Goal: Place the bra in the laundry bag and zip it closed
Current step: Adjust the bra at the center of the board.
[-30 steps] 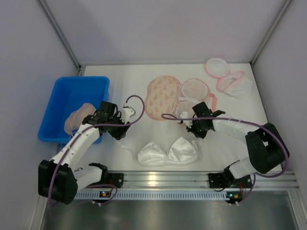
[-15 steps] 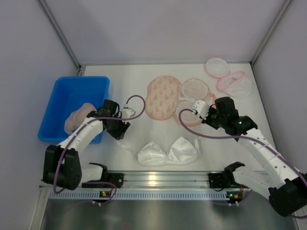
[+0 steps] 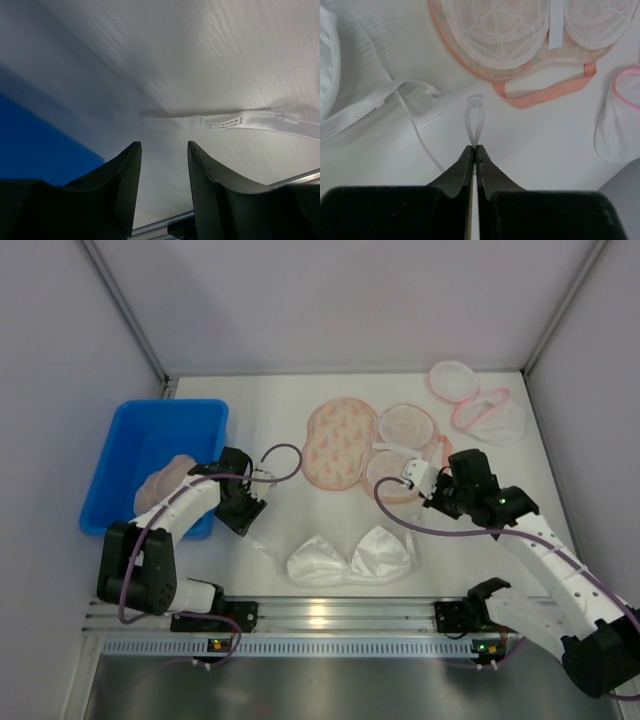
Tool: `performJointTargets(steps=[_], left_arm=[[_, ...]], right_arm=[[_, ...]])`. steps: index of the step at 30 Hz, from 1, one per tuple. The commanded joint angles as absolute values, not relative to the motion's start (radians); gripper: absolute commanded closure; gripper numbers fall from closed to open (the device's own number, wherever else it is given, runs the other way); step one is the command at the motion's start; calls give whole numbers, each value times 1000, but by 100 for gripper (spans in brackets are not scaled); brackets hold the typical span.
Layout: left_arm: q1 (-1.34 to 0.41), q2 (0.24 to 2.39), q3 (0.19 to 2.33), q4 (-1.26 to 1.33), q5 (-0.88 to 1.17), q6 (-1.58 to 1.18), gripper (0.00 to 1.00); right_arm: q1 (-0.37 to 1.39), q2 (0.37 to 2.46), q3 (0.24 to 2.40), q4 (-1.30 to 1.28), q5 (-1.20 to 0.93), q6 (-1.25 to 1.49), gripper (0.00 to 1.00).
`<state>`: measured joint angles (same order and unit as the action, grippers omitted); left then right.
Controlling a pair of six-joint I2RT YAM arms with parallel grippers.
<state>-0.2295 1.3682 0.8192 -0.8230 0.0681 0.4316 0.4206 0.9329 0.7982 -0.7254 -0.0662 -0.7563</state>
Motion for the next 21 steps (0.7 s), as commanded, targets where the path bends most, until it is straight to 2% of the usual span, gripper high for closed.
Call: performJointTargets(steps=[1, 8, 10, 12, 13, 15, 21], left_arm=[[-221, 1416, 804, -850, 11, 413, 52], [-219, 1482, 796, -810, 61, 406, 46], [-219, 1494, 801, -789, 67, 411, 46], [-219, 1508, 802, -776, 89, 417, 45], [-219, 1520, 804, -772, 95, 422, 45], [-219, 1532, 805, -769, 126, 434, 45], [-221, 1620, 838, -747, 123, 471, 47]], right_arm=[[416, 939, 801, -747, -74, -732, 100], [417, 942, 798, -752, -72, -707, 72], [416, 942, 798, -753, -71, -703, 57], [416, 942, 799, -753, -71, -696, 47], [416, 942, 801, -753, -72, -695, 39], [416, 945, 804, -752, -74, -692, 31], [416, 960, 824, -753, -89, -681, 27]])
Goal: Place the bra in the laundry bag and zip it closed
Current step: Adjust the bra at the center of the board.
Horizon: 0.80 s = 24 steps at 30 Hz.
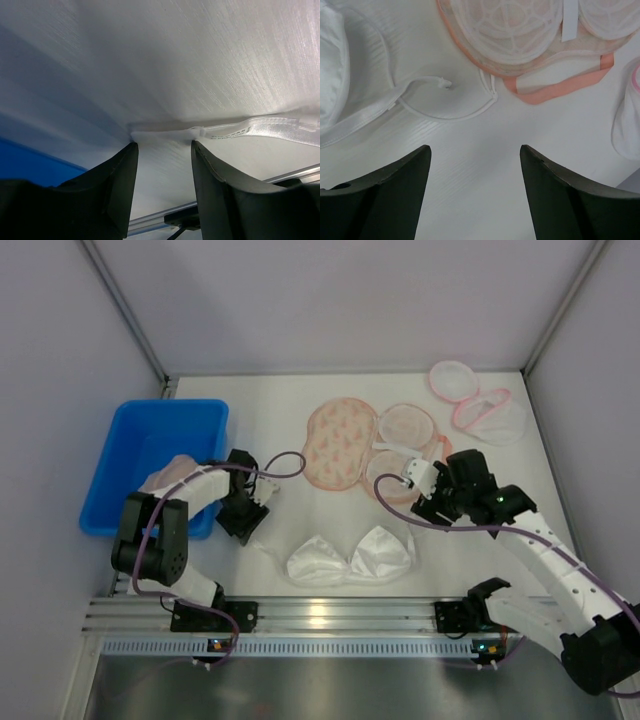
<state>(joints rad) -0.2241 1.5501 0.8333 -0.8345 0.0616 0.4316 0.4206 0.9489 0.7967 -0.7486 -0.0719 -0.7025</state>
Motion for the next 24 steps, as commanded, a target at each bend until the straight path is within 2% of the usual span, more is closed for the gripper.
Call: performJointTargets(steps=[1, 8, 9, 12, 17, 24], left_arm=[[-221, 1632, 845, -747, 118, 471, 48], [-222, 1743, 894, -738, 109, 471, 53], [-224, 1764, 899, -733, 106, 466, 62], [-242, 1807, 914, -729, 91, 449, 80], [-268, 1864, 936, -732, 90, 422, 100], [-268, 1665, 959, -839, 178, 440, 100]], right_arm=[[416, 965, 830, -753, -94, -680, 27], [416, 982, 839, -758, -109, -667, 26], [416, 980, 839, -756, -110, -667, 26], [416, 985, 838, -752, -115, -663, 26], [417, 991, 844, -750, -118, -660, 27], [416, 973, 841, -759, -132, -661, 34]])
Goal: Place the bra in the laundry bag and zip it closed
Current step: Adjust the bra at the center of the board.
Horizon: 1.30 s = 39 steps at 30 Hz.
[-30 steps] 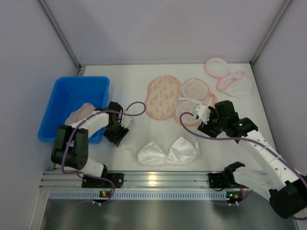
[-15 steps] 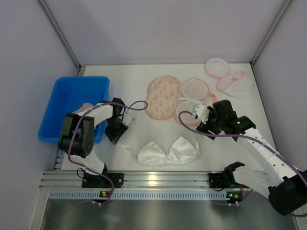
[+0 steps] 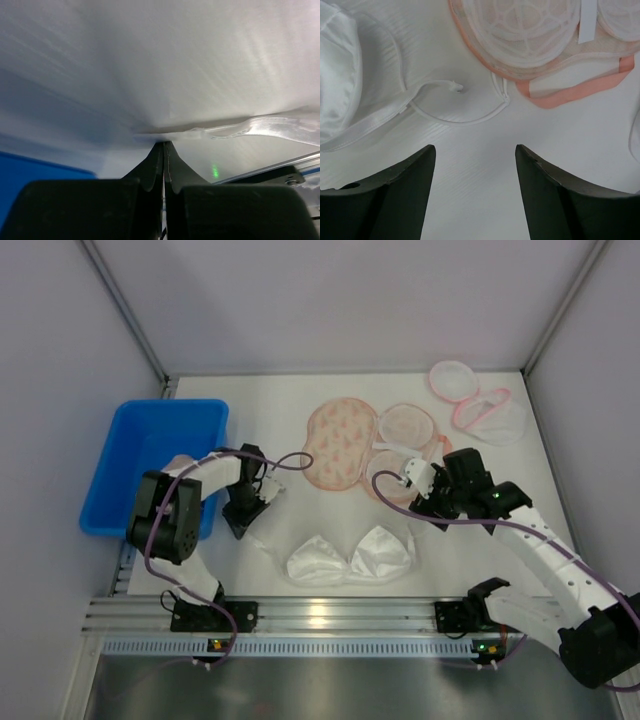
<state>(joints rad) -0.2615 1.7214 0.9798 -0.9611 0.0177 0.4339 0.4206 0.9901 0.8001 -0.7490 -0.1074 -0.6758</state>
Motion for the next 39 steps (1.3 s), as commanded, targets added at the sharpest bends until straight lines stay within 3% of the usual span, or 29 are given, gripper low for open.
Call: performJointTargets(steps=[1, 4, 5, 7, 8, 13, 21, 25, 29, 32, 39], left_arm=[[-268, 1629, 965, -886, 195, 440, 100], [-268, 1537, 989, -934, 204, 440, 98], [-268, 1523, 994, -955, 209, 442, 75], [-268, 1506, 1002, -957, 209, 433, 57], [-268, 1508, 1005, -956, 213, 431, 51], [-268, 1594, 996, -933, 206, 399, 47], [-267, 1652, 928, -824, 71, 371, 46], [-268, 1695, 914, -790, 54, 367, 55], [-267, 1698, 890, -778, 49, 370, 86], [-267, 1668, 876, -781, 49, 376, 100], [-270, 1499, 1008, -903, 170, 399, 100]], right_arm=[[416, 966, 839, -759, -133, -663, 35], [417, 965, 838, -758, -138, -661, 31], [416, 966, 836, -755, -138, -660, 29], [416, 972, 838, -753, -138, -657, 19], [416, 974, 839, -750, -138, -658, 9], [416, 982, 850, -747, -137, -653, 1], [417, 973, 836, -747, -129, -655, 0], [416, 971, 830, -749, -132, -655, 0], [416, 974, 834, -747, -132, -655, 1], [416, 973, 834, -739, -135, -650, 1], [416, 977, 836, -730, -149, -635, 1]])
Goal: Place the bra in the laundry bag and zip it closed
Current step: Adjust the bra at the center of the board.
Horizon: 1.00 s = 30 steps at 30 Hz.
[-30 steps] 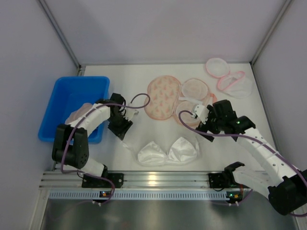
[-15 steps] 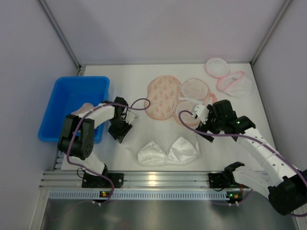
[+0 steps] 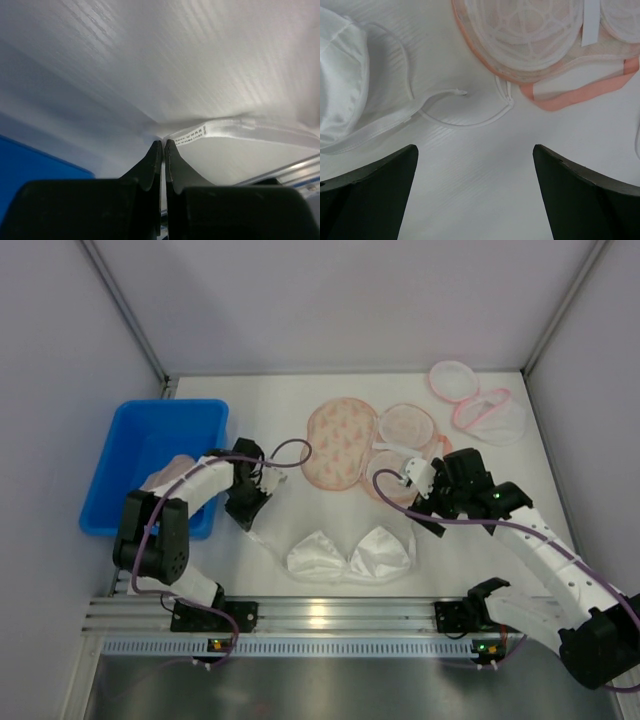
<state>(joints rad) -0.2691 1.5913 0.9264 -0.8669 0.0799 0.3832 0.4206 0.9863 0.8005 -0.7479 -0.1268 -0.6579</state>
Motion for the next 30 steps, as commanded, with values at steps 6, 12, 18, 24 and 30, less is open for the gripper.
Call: performJointTargets(steps=[6, 12, 18, 24, 30], left_arm=[[-363, 1344, 1203, -1043, 282, 374, 100], [-538, 1279, 1241, -1074, 336, 330, 100], [-620, 1311, 1246, -1022, 465, 241, 100], [-722, 1400, 1192, -872, 557, 146, 100], [-756, 1545, 1157, -736, 552, 51, 90]], right_arm=[[416, 1003, 847, -730, -167, -617, 1], [416, 1014, 851, -739, -175, -604, 1], [407, 1025, 859, -750, -193, -556, 1], [276, 983, 894, -735, -340, -499, 1], [161, 1026, 934, -776, -440, -462, 2]])
